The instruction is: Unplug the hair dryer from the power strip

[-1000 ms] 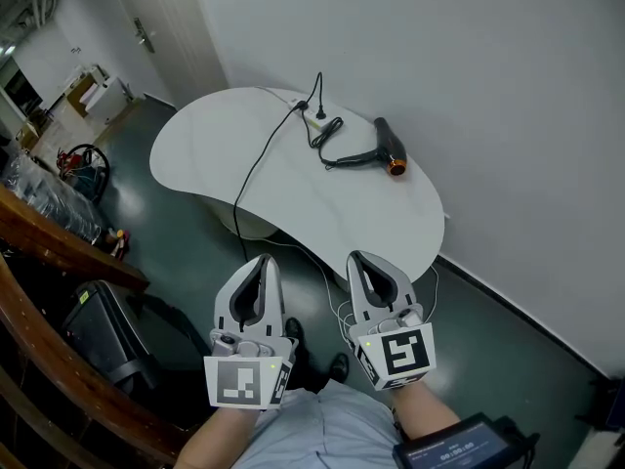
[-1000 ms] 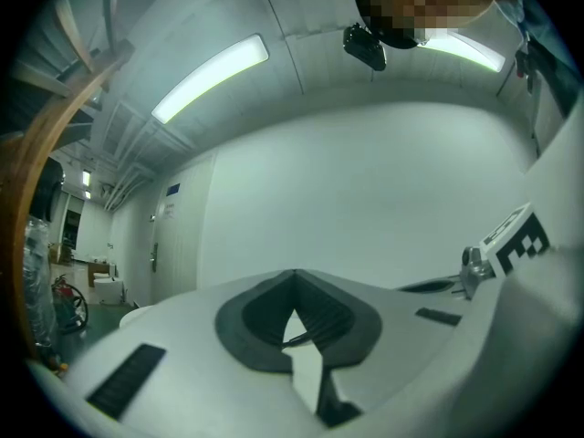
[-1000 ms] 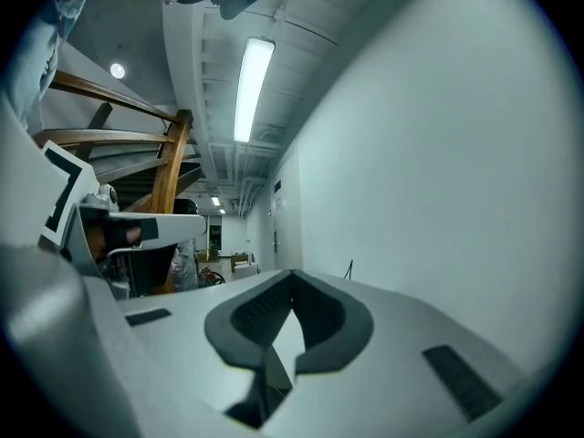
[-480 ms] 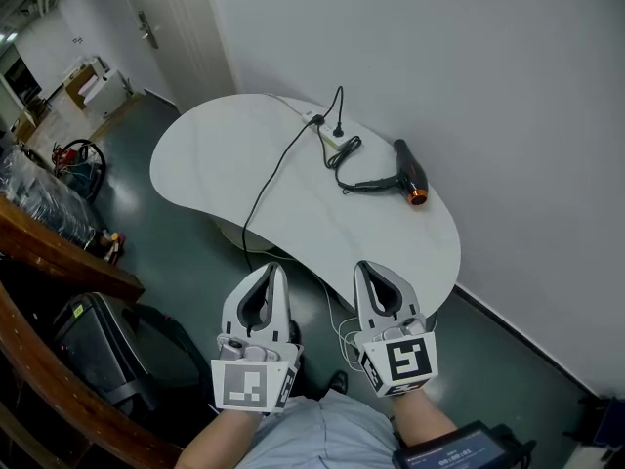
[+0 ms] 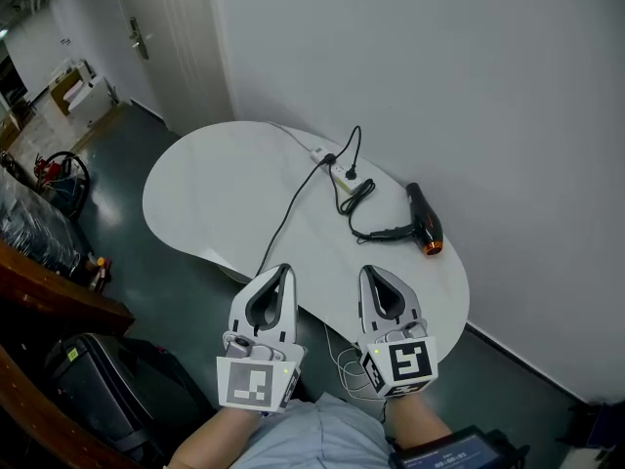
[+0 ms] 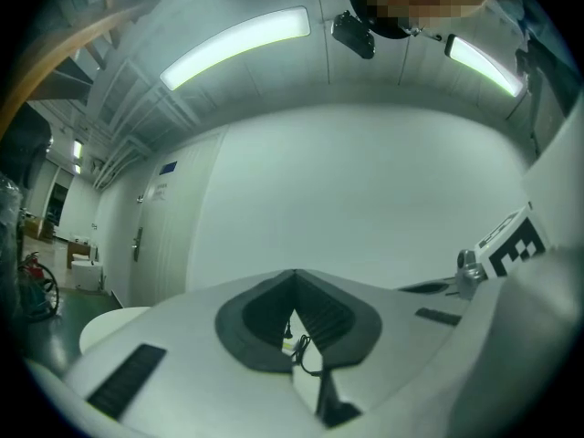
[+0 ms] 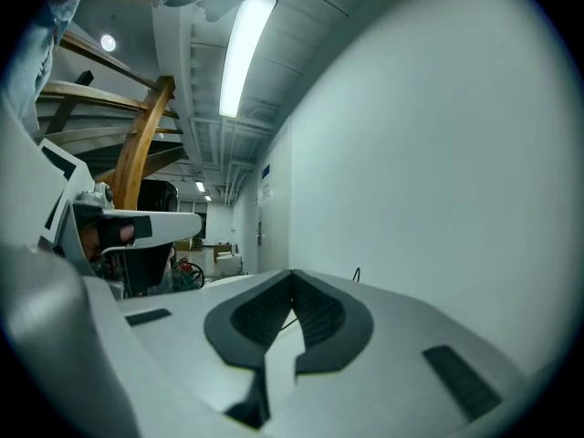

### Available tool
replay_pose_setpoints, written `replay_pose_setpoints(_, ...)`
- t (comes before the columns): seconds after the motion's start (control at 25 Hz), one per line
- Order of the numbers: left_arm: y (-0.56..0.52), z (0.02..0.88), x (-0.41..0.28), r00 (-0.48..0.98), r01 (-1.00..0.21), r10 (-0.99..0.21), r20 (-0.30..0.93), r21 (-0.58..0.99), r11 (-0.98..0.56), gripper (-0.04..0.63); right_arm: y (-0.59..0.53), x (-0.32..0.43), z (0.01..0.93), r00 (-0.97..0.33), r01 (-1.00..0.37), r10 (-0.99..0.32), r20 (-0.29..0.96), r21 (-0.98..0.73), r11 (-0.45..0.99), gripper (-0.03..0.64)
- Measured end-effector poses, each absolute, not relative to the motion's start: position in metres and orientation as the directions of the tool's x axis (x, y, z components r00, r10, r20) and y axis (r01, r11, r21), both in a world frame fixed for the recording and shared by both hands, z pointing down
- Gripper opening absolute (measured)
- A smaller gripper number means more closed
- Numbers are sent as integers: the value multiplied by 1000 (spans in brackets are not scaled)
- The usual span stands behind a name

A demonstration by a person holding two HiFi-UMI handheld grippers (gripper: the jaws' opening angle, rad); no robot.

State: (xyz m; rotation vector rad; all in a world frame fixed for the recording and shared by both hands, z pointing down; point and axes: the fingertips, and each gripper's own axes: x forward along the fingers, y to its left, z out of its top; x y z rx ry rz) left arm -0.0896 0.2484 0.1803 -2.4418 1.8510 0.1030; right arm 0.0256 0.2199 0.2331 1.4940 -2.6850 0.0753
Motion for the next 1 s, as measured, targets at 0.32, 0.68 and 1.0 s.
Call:
replay_pose_setpoints(0.32,207,169,-108,323,-941,-937,-130,66,-333,-2,184,9,220,-451,-892,-891,47,7,452,2)
replay_pose_setpoints(0.68,183,182,-105,380,-921,-921,-87,60,-385,-2,159,17,225,-395,-919,-917,58,-2,395,2)
replay_pose_setpoints(1.0,143,182,-87,408,-912,-910,-70,20,-410,-2,117,29,224,-385,-923,-922,46,-17,384,2)
